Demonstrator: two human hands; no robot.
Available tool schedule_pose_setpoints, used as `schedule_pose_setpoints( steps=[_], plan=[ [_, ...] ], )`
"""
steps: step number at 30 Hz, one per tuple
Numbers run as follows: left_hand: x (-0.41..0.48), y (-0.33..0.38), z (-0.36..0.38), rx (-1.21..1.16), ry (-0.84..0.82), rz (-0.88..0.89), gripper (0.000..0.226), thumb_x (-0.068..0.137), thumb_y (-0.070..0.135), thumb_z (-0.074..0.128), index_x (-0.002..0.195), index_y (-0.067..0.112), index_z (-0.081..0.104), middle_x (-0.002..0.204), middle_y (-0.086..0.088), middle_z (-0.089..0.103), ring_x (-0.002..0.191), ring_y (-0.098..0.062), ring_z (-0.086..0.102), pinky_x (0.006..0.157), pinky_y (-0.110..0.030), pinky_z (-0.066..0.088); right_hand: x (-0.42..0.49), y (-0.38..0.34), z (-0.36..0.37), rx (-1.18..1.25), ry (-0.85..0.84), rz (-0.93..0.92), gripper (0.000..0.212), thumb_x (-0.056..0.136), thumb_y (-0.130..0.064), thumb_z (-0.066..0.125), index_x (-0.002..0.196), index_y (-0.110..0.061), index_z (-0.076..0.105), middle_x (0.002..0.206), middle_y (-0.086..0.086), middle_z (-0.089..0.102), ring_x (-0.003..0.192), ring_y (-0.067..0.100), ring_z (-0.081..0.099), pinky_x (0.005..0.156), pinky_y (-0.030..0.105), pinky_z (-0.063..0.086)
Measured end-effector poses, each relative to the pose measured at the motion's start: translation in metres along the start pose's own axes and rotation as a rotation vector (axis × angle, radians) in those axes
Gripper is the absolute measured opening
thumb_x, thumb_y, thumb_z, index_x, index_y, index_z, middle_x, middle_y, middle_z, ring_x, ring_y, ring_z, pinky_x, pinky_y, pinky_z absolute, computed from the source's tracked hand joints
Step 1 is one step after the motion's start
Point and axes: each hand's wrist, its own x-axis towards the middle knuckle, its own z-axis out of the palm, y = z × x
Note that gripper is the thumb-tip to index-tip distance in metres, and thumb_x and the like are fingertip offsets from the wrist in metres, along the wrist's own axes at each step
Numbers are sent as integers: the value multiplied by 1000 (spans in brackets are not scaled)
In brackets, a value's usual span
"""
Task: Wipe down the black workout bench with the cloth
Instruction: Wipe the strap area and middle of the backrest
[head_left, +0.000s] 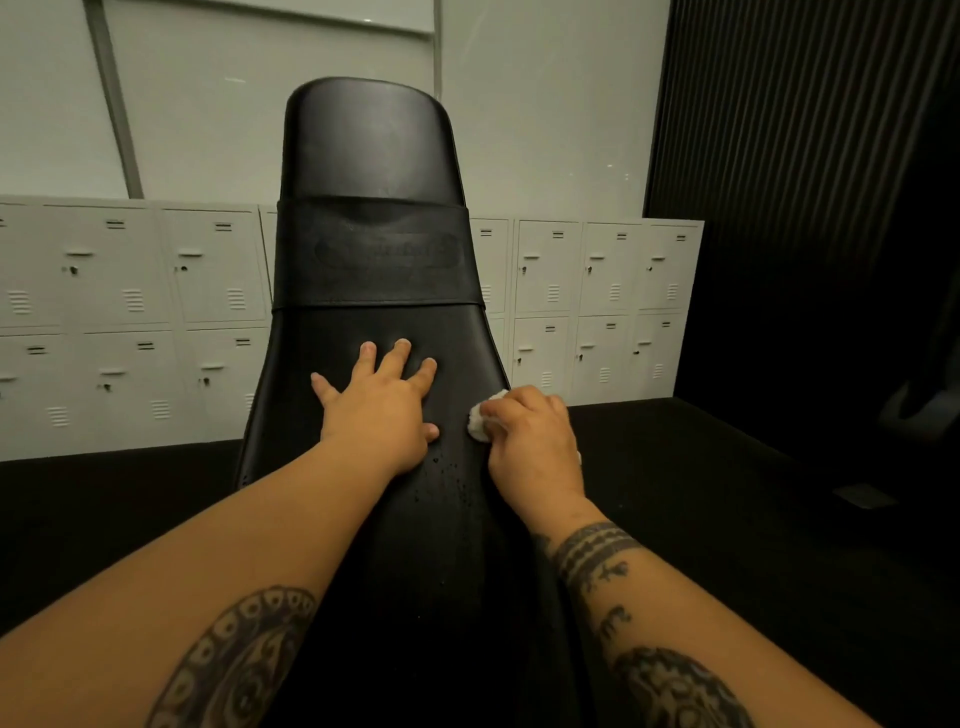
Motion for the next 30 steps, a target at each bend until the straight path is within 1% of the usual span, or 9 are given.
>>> schedule_pose_setpoints(
  steps=[5,8,11,15,17,20,23,26,30],
  plan=[
    [-1,0,-3,-30,-15,-3,85,95,54,60,160,43,7,170,5,-7,156,-30,-9,114,-77,10,-48,15,-14,-42,-105,-133,25,88,-13,66,108,-27,72,109,-9,58,99,16,45,84,29,47],
    [-5,-3,-8,-91,-15,-22,75,99,50,55,160,42,13,171,6,-3,156,-27,-8,112,-80,1,-52,22,-14,52,-64,66,23,90,-16,65,109,-27,72,112,-9,56,101,14,47,88,28,47],
    [-19,-23,-4,-190,102,-73,68,101,46,52,159,43,17,171,7,4,157,-25,-3,112,-79,-1,-40,10,-3,204,36,298,21,94,-21,62,112,-28,71,113,-9,55,104,14,49,92,30,47],
    [-35,-73,10,-446,390,-265,54,100,46,54,151,33,44,164,-2,30,152,-30,22,114,-73,16,-70,12,-1,133,12,135,22,92,-18,65,110,-28,72,111,-12,55,99,12,44,85,25,45],
    [-40,-93,19,-656,494,-369,56,98,51,52,147,24,51,155,-9,44,143,-33,38,116,-61,30,-77,21,-5,126,-27,111,23,91,-18,66,111,-28,73,109,-14,55,99,12,45,84,22,42],
    [-49,-94,32,-1034,375,-585,69,97,63,50,151,21,43,148,-10,51,134,-33,49,106,-46,40,-66,16,-2,180,19,231,20,93,-20,64,111,-27,72,110,-14,54,102,11,45,88,24,43],
    [-57,-84,46,-869,263,-576,72,92,72,48,141,20,45,131,-12,60,116,-40,58,88,-49,47,-75,8,4,145,41,152,23,91,-16,64,110,-26,72,110,-12,57,99,12,43,88,27,45],
    [-55,-82,52,-751,309,-574,78,88,77,48,139,18,44,129,-15,60,114,-45,59,86,-55,49,-93,20,4,103,21,-31,24,87,-14,68,108,-25,72,107,-9,59,97,15,45,83,27,46],
    [-57,-80,56,-705,348,-575,82,85,81,45,137,18,43,128,-16,58,113,-46,59,89,-60,51,-64,11,6,149,87,208,22,93,-19,62,113,-26,71,112,-10,55,99,11,41,88,27,45]
  ],
)
